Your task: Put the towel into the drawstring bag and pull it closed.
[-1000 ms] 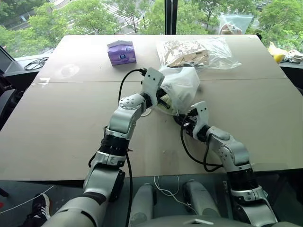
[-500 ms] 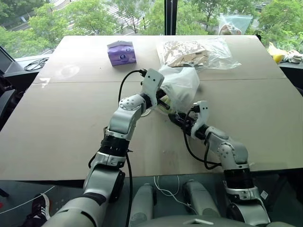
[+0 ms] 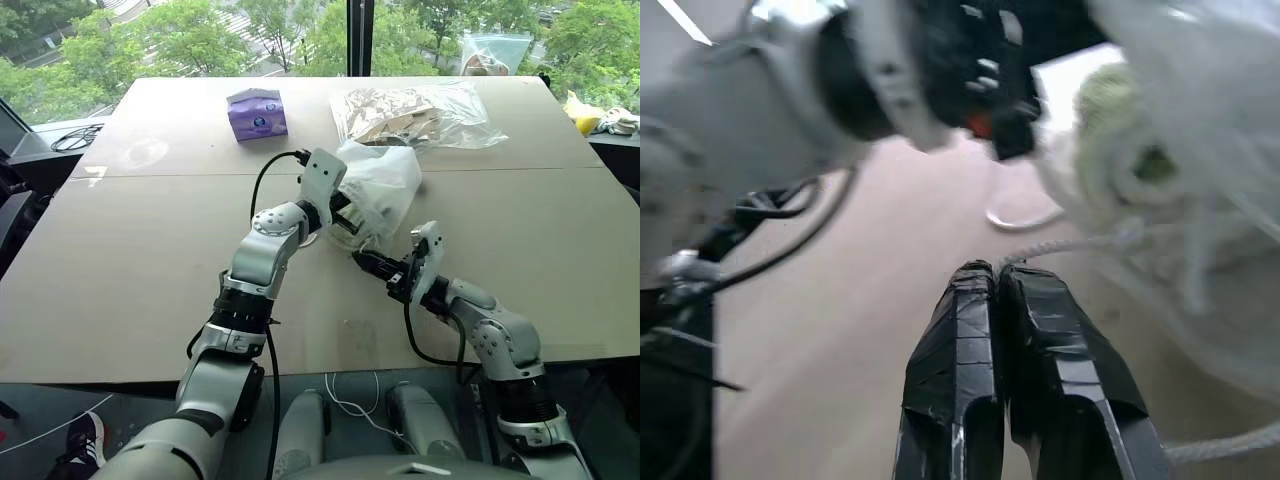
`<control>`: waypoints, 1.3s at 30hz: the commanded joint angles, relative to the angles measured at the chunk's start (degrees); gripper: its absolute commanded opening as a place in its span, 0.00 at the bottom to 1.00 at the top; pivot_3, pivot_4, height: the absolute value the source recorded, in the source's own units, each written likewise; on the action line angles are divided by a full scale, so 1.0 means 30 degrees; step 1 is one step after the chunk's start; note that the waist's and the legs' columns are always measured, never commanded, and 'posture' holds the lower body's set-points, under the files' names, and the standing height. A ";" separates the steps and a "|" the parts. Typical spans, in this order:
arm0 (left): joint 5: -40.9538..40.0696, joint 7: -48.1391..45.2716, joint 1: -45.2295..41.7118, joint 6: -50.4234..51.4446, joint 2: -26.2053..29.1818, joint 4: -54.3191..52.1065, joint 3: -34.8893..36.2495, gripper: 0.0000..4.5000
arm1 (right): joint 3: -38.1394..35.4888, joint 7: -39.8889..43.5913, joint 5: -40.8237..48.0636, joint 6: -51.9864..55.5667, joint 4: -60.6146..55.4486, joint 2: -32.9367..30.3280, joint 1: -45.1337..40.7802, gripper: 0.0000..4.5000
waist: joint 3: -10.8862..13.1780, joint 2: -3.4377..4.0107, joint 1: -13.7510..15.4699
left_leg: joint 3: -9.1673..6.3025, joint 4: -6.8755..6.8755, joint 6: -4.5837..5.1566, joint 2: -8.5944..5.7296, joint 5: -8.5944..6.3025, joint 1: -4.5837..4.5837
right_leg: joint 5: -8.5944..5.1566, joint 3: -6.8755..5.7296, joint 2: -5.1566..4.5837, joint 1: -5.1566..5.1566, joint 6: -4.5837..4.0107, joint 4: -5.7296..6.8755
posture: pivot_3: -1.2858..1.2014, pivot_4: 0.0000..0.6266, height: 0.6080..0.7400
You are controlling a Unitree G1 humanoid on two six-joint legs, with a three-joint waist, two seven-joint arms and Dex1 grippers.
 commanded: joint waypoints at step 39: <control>0.0428 0.0085 0.0163 -0.0604 -0.0413 -0.0692 -0.0419 0.00 | 0.9450 1.1173 -1.2285 -1.0357 -0.0212 -1.4052 -0.4031 0.04 | 0.0008 -0.0004 0.0201 | -0.0033 0.0050 0.0000 -0.0014 -0.0001 -0.0199 | 0.0015 -0.0053 -0.0024 -0.0082 0.0020 -0.0187 | 0.52 0.24 1.00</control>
